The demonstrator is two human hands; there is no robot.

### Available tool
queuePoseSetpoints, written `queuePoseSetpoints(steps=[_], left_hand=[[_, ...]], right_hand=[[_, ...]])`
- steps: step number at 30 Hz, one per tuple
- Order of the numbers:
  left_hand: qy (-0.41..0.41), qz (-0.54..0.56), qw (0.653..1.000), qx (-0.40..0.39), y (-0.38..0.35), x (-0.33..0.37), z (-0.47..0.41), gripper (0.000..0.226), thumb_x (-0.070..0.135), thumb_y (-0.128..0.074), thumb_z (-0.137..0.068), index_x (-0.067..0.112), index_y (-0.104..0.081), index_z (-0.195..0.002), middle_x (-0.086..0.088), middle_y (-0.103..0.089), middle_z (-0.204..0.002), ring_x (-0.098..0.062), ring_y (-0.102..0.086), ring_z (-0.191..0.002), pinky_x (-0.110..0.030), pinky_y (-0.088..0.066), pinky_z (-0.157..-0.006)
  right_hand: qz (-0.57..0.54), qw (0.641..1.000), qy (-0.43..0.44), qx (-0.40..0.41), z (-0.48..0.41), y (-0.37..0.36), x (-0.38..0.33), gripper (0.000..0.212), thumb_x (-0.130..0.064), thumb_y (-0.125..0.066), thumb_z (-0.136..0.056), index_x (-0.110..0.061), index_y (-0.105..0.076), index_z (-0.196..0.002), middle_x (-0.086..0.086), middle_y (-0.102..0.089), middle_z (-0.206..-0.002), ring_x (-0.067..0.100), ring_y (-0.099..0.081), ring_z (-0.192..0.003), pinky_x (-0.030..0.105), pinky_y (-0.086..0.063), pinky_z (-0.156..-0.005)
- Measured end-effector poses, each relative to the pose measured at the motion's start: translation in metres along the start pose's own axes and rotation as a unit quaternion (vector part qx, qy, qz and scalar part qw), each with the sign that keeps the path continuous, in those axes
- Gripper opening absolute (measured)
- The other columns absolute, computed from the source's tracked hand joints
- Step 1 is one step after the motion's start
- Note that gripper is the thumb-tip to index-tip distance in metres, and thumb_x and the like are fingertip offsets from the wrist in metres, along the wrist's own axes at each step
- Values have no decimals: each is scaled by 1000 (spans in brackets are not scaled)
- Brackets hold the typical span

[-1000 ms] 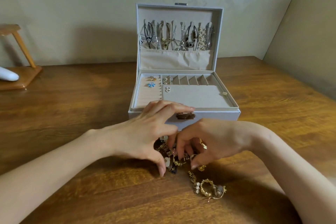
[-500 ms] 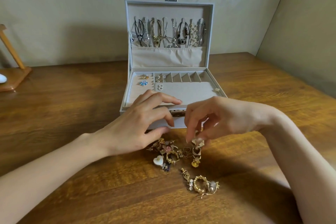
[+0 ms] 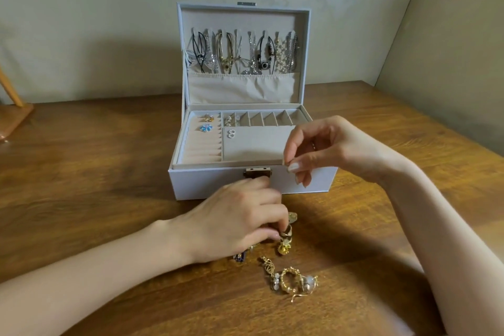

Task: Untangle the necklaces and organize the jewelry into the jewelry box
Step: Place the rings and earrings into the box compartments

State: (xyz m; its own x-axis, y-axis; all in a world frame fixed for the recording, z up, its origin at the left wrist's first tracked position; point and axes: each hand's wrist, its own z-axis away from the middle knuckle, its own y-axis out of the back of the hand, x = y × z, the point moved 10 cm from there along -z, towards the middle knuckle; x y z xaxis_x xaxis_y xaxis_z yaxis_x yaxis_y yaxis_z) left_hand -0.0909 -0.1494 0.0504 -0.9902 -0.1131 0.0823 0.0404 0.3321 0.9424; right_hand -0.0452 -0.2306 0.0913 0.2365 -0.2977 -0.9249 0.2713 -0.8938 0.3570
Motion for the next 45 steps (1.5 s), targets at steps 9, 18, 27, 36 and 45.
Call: queuePoseSetpoints(steps=[9, 18, 27, 36, 45], left_hand=[[42, 87, 995, 11, 1, -10, -5, 14, 35, -54, -88, 22, -59, -86, 9, -53, -88, -1, -44, -88, -15, -37, -73], [136, 211, 958, 137, 61, -49, -2, 5, 12, -64, -86, 9, -60, -83, 6, -55, -102, -6, -57, -88, -17, -47, -76], [345, 232, 881, 225, 84, -160, -10, 11, 10, -63, -87, 10, -56, -79, 1, -68, -102, -16, -69, -74, -36, -57, -76], [395, 226, 864, 213, 75, -207, -27, 9, 9, -61, -85, 15, -55, -83, 1, -65, -99, -15, -59, -90, -32, -48, -83], [342, 230, 887, 209, 77, -197, -37, 9, 11, -67, -83, 16, -61, -89, 11, -57, -82, -7, -53, -75, -24, -42, -70]], right_hand=[[-40, 999, -5, 13, -1, 3, 3, 21, -2, -67, -73, -6, -68, -93, 9, -69, -78, 26, -71, -72, 27, -56, -69], [-77, 991, 3, 112, -6, 23, 6, 13, -5, -66, -72, -6, -71, -84, 10, -69, -72, 19, -69, -65, 23, -56, -63], [-40, 983, -59, 169, -61, 49, 15, 19, 8, -59, -85, 4, -67, -102, 22, -64, -79, 23, -68, -67, 27, -59, -71], [-46, 978, -99, 179, -114, 57, 34, 10, 13, -61, -82, 6, -60, -89, 25, -67, -77, 25, -70, -62, 28, -60, -63], [-115, 974, -77, 178, -117, 64, 31, 8, 6, -67, -79, 0, -69, -83, 16, -69, -76, 19, -69, -64, 22, -58, -65]])
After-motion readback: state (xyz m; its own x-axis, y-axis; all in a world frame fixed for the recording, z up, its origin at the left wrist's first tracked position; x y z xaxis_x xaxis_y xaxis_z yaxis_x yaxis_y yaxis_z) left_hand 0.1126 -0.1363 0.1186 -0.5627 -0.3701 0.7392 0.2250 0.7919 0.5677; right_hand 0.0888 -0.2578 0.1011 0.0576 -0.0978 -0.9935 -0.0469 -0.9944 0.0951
